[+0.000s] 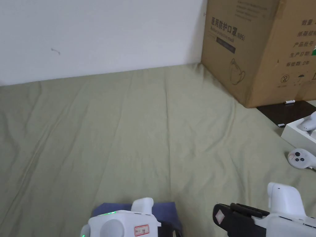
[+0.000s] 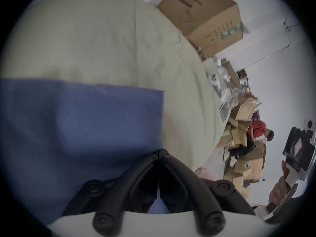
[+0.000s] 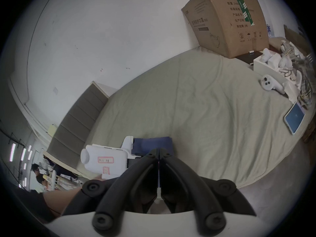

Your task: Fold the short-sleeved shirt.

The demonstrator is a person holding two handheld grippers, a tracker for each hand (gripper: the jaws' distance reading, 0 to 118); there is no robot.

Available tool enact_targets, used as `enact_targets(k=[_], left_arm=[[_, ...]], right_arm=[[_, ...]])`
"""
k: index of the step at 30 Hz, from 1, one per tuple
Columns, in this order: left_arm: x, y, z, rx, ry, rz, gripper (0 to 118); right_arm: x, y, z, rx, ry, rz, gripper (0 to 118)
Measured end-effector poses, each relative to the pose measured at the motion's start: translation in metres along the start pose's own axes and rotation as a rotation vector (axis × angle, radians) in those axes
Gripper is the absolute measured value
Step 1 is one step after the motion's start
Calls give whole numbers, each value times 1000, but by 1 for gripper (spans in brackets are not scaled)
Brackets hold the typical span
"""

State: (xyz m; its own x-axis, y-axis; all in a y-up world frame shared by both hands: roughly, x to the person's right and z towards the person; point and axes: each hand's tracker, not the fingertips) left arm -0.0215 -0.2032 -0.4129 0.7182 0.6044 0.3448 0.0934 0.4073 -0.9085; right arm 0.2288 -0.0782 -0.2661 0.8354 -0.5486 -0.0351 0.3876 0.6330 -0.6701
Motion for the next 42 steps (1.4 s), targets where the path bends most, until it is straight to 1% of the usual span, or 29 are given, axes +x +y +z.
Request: enact_targets(k=[3, 5, 7, 8, 10, 13, 14, 15, 16, 17, 18, 19, 20, 21, 23, 24, 26, 28, 30, 32, 33, 34, 36, 37, 38, 39, 40, 41, 42], left_arm=[[26, -2, 73, 260, -1, -145, 1], [45, -4, 131, 445, 101, -273, 1], [62, -15, 191, 676, 284, -398, 0], [67, -22, 215, 776, 340, -427, 0], [71, -39, 253, 963, 476, -461, 0], [69, -78, 277, 1220, 768, -498, 0], [65, -84, 277, 1252, 836, -495, 0], [62, -89, 278, 1255, 899, -461, 0], [60, -92, 280, 1257, 920, -424, 0], [57, -95, 283, 1253, 872, -399, 0], [54, -95, 284, 1249, 825, -397, 0], [54, -95, 283, 1239, 844, -414, 0], [55, -95, 278, 1216, 915, -437, 0], [54, -96, 277, 1208, 907, -446, 0], [53, -95, 275, 1187, 868, -436, 0], [51, -91, 274, 1145, 820, -419, 0], [41, -76, 274, 974, 665, -378, 0], [23, -58, 265, 759, 552, -313, 0], [3, -53, 252, 643, 515, -255, 0], [-21, -51, 245, 567, 426, -166, 0], [-35, -48, 242, 528, 355, -94, 0], [-50, -47, 239, 490, 282, -21, 0], [-84, -40, 228, 414, 126, 99, 0], [-104, -35, 219, 360, 64, 155, 1], [-121, -32, 210, 305, -5, 198, 6], [-139, -29, 201, 250, -98, 234, 36], [-156, -27, 191, 211, -153, 267, 75], [-170, -26, 179, 173, -211, 294, 105], [-173, -27, 166, 136, -249, 323, 118]], right_arm=[[-13, 9, 1, 33, 32, 21, 1], [-29, 20, 8, 120, 45, 107, 1], [-50, 29, 18, 243, 58, 226, 1], [-58, 30, 22, 322, 43, 290, 1], [-73, 24, 27, 512, -45, 427, 1], [-77, 1, 23, 761, -184, 562, 1], [-77, -3, 22, 780, -239, 582, 1], [-77, -7, 20, 777, -311, 558, 1], [-76, -9, 22, 780, -308, 518, 1], [-74, -9, 26, 778, -258, 483, 1], [-74, -7, 28, 764, -221, 481, 1], [-76, -4, 29, 760, -242, 502, 1], [-81, -3, 30, 760, -306, 551, 1], [-84, -4, 31, 777, -315, 571, 1], [-84, -3, 32, 773, -245, 547, 1], [-84, -1, 29, 723, -201, 542, 1], [-80, 8, 8, 493, -124, 541, 1], [-74, 16, -36, 99, -140, 552, 1], [-59, 7, -93, -327, -119, 490, 1], [-37, -12, -133, -459, -86, 408, 1], [-31, -20, -149, -482, -95, 404, 1], [-25, -25, -164, -515, -126, 408, 1], [-15, -37, -191, -586, -255, 432, 1], [-10, -40, -200, -618, -254, 419, 1], [-9, -40, -203, -594, -223, 413, 1], [-13, -38, -201, -579, -218, 414, 1], [-16, -36, -201, -585, -220, 420, 1], [-16, -35, -201, -597, -224, 431, 1], [-16, -35, -200, -598, -220, 443, 1]])
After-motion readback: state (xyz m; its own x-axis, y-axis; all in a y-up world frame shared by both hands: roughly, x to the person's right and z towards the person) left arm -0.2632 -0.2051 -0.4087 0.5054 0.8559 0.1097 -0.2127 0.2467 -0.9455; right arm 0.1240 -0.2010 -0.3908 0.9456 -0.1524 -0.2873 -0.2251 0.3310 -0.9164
